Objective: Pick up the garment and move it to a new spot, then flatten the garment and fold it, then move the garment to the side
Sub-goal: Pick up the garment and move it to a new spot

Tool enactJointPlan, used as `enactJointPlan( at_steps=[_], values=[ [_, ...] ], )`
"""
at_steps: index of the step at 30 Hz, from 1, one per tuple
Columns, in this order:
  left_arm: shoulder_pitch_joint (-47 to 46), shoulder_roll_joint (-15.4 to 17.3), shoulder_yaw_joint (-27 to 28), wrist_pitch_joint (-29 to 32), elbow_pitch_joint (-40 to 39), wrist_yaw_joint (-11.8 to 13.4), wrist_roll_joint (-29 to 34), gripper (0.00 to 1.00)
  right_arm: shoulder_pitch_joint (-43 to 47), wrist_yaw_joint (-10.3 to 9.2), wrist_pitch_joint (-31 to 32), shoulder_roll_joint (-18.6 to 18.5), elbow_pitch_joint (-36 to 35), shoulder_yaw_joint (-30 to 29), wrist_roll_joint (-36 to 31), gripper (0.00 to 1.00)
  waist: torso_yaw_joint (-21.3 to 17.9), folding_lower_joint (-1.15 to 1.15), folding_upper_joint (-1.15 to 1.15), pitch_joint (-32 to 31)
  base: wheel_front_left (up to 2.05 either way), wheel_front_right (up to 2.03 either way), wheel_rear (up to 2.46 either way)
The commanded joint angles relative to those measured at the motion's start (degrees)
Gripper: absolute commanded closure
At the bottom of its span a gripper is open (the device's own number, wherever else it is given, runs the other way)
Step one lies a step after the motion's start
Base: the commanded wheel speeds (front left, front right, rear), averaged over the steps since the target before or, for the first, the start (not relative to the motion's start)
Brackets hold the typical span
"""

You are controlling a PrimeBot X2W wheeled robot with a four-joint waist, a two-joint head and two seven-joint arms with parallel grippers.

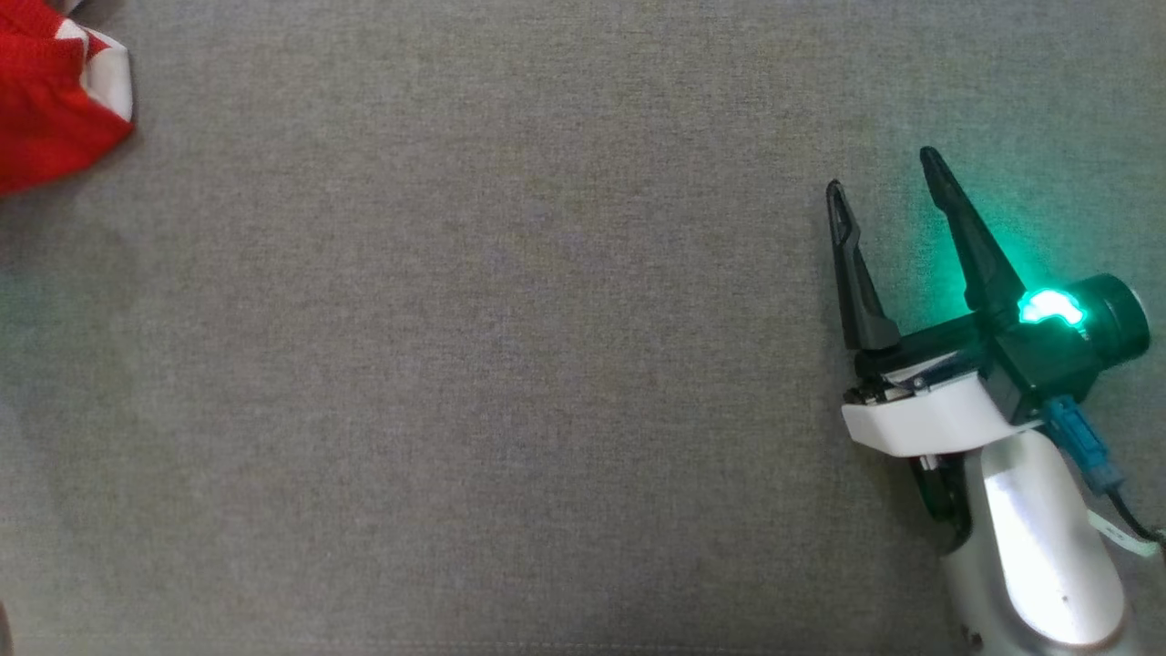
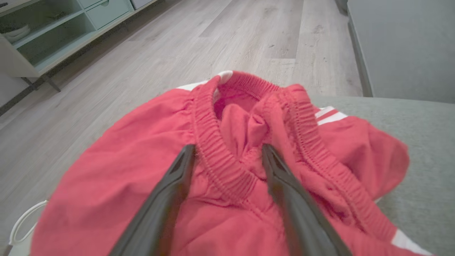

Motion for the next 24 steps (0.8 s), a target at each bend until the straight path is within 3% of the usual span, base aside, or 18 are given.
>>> enactJointPlan(
  at_steps=[1, 3, 10, 17, 24],
  values=[
    [-1.2, 4.0, 1.8, 0.0, -0.8, 0.6, 0.4, 0.48, 0.1, -0.04, 0.3, -0.1, -1.3, 1.3, -0.4, 0.00, 0.1, -0.01, 0.00, -0.1, 0.00, 0.00, 0.00],
    [-1.8, 3.5, 1.7, -0.3, 0.3, 1.3, 0.5, 1.00, 0.1, -0.04, 0.3, -0.1, -1.3, 1.4, -0.2, 0.00, 0.3, -0.01, 0.00, -0.4, 0.00, 0.00, 0.00],
    [-2.4, 2.9, 0.4, -1.3, 2.3, 1.3, 0.9, 1.00, -0.1, -0.04, -0.1, -0.1, 0.0, 2.4, 1.0, 0.00, 1.2, -0.01, 0.00, -3.1, 0.00, 0.00, 0.00],
    [-3.7, 3.8, -2.6, -3.2, -0.4, -2.0, 2.4, 1.00, 1.0, -0.04, -0.7, -0.1, 2.4, 1.9, 2.4, 0.00, 1.9, -0.01, 0.00, -9.5, 0.00, 0.00, 0.00],
    [-6.1, 2.8, -8.1, -1.3, -8.3, -5.0, 4.4, 1.00, 5.0, -0.04, -1.3, -0.1, 4.8, -0.9, 5.0, 0.00, 0.5, -0.01, 0.00, -17.8, 0.00, 0.00, 0.00]
  ],
)
